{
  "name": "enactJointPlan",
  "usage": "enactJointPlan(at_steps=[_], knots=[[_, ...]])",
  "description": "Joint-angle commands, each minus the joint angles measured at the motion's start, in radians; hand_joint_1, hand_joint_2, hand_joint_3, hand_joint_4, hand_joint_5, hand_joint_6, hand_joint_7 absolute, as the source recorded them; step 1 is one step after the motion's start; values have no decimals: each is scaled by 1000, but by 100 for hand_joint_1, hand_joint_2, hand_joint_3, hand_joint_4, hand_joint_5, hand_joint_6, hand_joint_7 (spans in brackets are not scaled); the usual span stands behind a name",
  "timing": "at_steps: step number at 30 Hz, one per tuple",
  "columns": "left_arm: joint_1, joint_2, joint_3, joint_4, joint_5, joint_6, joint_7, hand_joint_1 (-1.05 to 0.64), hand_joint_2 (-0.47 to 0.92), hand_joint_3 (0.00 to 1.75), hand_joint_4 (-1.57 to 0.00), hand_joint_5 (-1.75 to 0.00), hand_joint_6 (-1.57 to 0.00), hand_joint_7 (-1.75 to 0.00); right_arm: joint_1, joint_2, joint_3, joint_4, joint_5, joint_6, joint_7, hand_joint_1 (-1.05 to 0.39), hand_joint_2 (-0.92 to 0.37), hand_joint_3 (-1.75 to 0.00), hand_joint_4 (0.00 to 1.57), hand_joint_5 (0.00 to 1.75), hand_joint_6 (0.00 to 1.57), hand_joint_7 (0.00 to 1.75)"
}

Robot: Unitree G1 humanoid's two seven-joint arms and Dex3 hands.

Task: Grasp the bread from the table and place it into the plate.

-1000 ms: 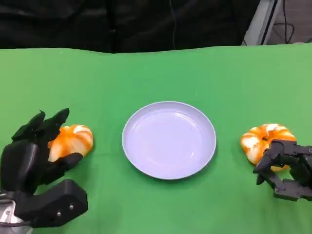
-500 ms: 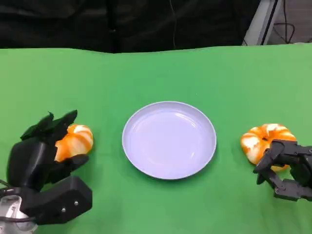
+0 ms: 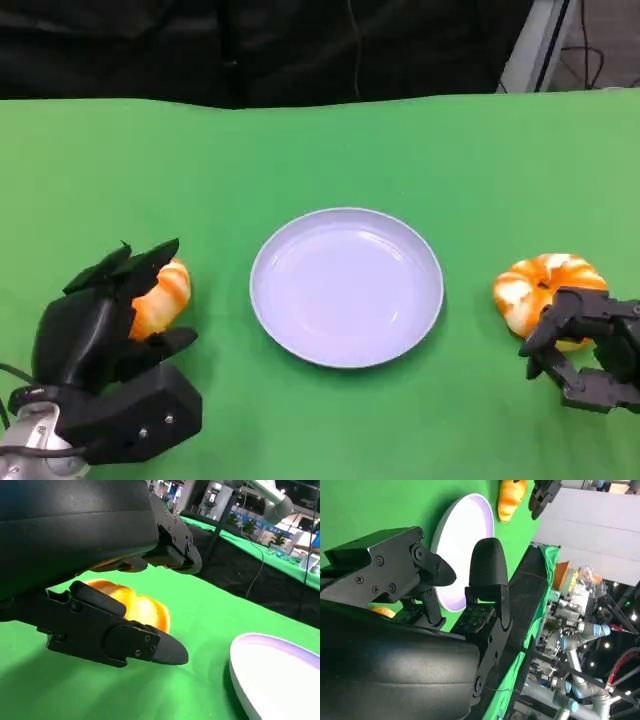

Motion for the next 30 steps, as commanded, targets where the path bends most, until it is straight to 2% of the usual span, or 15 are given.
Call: enactJointPlan(at_steps=[1,24,27,30], knots=[[-21,5,3,36,-17,0,-9,-51,92,8,-32,-1,-46,-1,3,-17,-7,-4,6,-13,-5,8,-73,-84,83,147,86,109],[-60,5,8,154,-46,15,-21,-50,92,9,-32,0,-48,0,11,-16,-8,-15,12,-4,-2,9,-72,-83,84,146,88,107],[-66,2,9,167,-60,15,-32,-43,92,6,-31,0,-47,0,9,-16,-10,-11,14,-6,0,9,-73,-82,84,147,88,107],[-70,-3,14,180,-79,6,-43,-25,91,3,-31,0,-48,0,9,-17,-10,-12,13,1,-2,8,-73,-81,84,146,88,108]])
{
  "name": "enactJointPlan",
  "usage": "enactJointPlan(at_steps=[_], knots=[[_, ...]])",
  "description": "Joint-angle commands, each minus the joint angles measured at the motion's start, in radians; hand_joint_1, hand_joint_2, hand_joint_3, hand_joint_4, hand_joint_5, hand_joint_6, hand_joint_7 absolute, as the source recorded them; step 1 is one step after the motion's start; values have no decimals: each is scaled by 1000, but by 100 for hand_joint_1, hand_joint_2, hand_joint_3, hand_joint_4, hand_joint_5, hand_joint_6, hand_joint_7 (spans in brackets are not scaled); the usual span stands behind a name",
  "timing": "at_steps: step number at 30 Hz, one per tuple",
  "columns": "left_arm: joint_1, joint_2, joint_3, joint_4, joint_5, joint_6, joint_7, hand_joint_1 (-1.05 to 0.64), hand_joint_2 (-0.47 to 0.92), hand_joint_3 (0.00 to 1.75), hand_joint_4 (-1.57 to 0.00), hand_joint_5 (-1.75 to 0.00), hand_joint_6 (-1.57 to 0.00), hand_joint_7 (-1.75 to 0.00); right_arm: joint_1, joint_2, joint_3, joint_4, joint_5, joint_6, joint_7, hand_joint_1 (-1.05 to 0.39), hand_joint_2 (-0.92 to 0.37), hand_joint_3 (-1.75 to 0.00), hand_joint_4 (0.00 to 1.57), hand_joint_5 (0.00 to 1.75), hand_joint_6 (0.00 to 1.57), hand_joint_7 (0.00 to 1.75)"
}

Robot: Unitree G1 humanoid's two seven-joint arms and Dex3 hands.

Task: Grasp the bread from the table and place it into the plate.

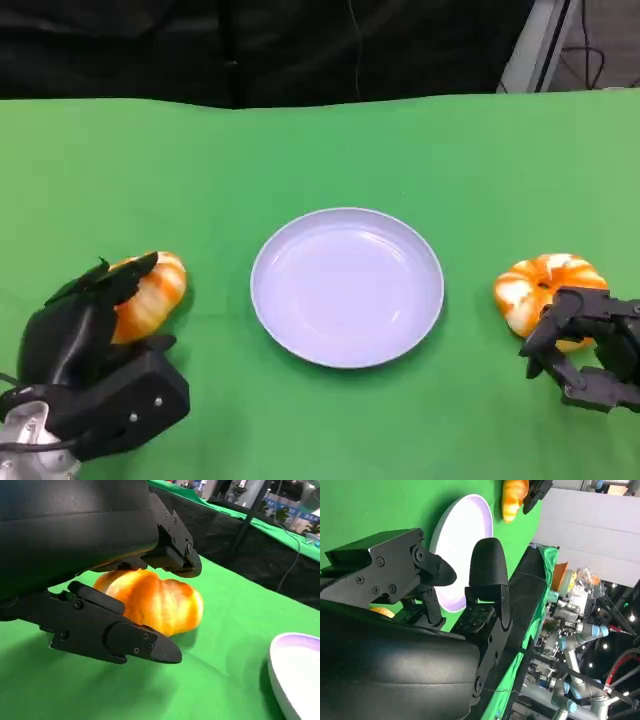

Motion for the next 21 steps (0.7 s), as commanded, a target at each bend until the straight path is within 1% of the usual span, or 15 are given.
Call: enactJointPlan(at_steps=[1,6,9,16,21], knots=[[-11,2,14,23,-33,-4,-28,-22,91,3,-30,0,-48,0,7,-17,-8,-5,10,1,-4,8,-73,-81,84,147,88,108],[-14,7,14,28,-48,-6,-43,-10,92,4,-30,0,-48,0,8,-17,-9,-6,14,3,1,9,-73,-82,84,147,88,108],[-15,10,12,28,-48,-2,-43,-5,92,11,-30,0,-48,0,9,-19,-8,-8,9,4,-4,8,-73,-82,84,147,88,108],[-11,14,10,19,-48,7,-52,2,92,22,-29,0,-48,0,11,-17,-9,-10,17,9,6,8,-73,-82,84,146,88,108],[-11,14,11,18,-48,7,-54,3,92,24,-29,0,-48,0,11,-17,-9,-11,17,10,6,8,-72,-83,84,146,88,108]])
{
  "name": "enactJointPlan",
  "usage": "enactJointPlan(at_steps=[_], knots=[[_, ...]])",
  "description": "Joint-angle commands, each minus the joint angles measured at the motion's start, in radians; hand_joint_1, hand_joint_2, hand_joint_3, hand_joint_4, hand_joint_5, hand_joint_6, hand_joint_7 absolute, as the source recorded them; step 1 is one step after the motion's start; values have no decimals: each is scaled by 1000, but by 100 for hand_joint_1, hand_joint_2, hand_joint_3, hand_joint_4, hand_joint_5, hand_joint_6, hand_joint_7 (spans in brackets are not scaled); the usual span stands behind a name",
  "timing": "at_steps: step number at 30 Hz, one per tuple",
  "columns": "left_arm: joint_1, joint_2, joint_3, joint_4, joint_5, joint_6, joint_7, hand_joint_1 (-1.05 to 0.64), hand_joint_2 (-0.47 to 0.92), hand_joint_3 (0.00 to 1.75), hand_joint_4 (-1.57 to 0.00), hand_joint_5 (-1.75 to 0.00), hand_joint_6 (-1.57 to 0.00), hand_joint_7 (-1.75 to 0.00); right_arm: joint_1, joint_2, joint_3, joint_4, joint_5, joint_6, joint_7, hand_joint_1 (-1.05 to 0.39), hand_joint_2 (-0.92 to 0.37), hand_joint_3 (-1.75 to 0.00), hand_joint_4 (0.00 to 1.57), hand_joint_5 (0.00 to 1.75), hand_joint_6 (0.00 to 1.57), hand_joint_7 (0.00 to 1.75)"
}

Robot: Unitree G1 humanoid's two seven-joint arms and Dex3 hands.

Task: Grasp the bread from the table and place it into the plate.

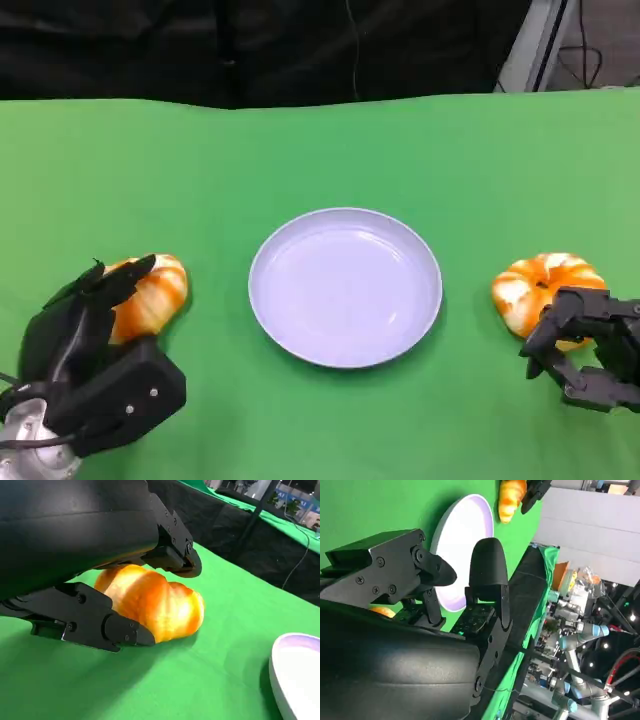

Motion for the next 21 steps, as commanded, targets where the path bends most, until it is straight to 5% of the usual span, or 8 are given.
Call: enactJointPlan(at_steps=[1,12,21], knots=[[-4,19,5,-2,-6,8,-8,3,92,24,-29,0,-48,0,11,-17,-8,-11,16,8,3,8,-72,-83,84,146,88,108],[-10,11,0,-6,-11,42,-30,4,92,20,-40,-4,-56,-3,10,-16,-9,-9,16,2,3,8,-72,-83,84,146,88,107],[-13,-7,23,-10,-29,62,-1,2,92,32,-86,-12,-91,-7,11,-16,-7,-14,14,3,0,9,-72,-85,84,145,88,107]])
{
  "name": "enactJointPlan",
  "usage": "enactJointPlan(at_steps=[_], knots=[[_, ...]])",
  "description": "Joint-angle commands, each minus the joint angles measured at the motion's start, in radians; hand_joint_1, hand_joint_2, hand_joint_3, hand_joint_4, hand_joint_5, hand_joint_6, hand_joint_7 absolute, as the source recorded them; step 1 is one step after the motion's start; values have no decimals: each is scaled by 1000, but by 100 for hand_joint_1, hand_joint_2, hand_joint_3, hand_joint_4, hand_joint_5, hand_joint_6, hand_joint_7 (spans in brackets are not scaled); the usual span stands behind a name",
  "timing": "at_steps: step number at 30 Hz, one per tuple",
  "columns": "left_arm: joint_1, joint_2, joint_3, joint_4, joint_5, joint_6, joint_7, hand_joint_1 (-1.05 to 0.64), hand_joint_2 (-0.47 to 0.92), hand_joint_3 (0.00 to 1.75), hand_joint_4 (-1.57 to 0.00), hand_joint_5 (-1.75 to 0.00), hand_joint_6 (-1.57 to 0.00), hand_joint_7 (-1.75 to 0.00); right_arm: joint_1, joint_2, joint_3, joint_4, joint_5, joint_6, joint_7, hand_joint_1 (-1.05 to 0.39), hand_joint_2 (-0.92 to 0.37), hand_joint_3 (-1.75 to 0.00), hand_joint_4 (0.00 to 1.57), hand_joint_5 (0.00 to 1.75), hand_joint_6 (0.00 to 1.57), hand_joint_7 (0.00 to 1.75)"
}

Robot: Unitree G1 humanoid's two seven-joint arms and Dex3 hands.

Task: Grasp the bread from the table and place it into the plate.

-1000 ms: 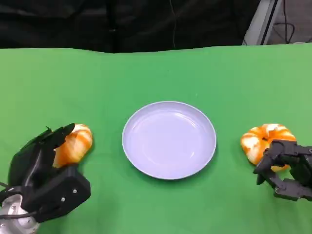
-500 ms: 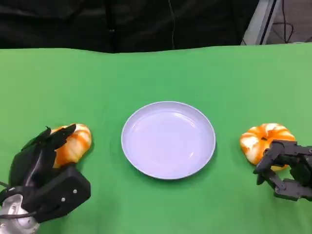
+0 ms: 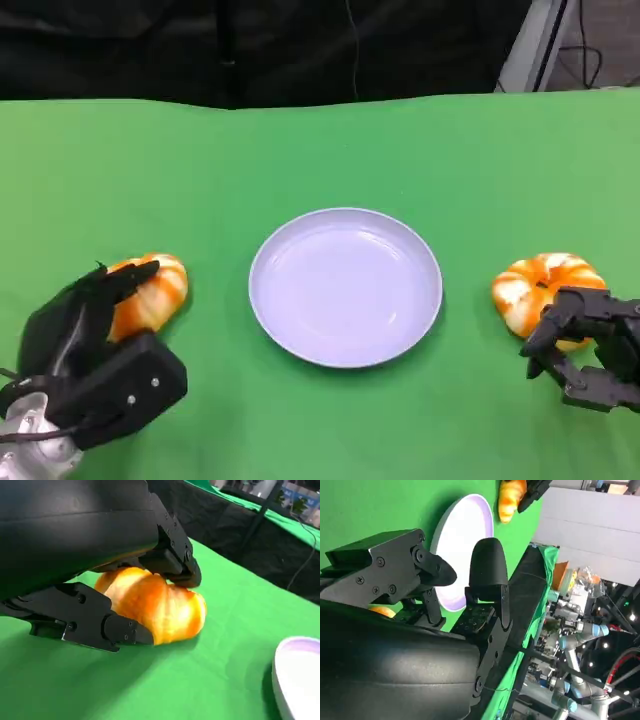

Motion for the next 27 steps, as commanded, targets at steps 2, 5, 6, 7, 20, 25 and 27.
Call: enactJointPlan(at_steps=[2,5,6,7,20,25,27], knots=[[-8,-3,13,10,-9,22,24,2,92,30,-94,-15,-98,-8,10,-15,-6,-14,14,4,1,9,-71,-85,84,145,88,107],[-9,-4,12,13,-6,21,32,1,92,27,-104,-21,-107,-10,10,-15,-6,-15,14,6,0,9,-71,-85,84,146,88,107],[-10,-5,12,13,-6,24,32,0,92,27,-105,-28,-111,-10,10,-15,-6,-15,12,5,-2,9,-71,-85,84,146,88,107],[-11,-5,11,12,-5,30,31,-1,92,26,-100,-41,-114,-8,10,-16,-5,-16,11,5,-2,9,-71,-85,84,146,88,107],[-11,-15,15,2,-17,59,42,-7,92,30,-68,-165,-76,-133,14,-14,-4,-19,9,7,-6,9,-72,-82,83,146,87,108],[-8,-17,16,2,-24,50,42,-7,92,32,-66,-169,-72,-138,12,-15,-4,-16,8,1,-5,9,-72,-81,83,145,87,107],[-8,-19,17,1,-26,50,44,-7,92,32,-66,-170,-72,-139,12,-15,-4,-16,7,0,-6,10,-73,-81,84,145,87,107]])
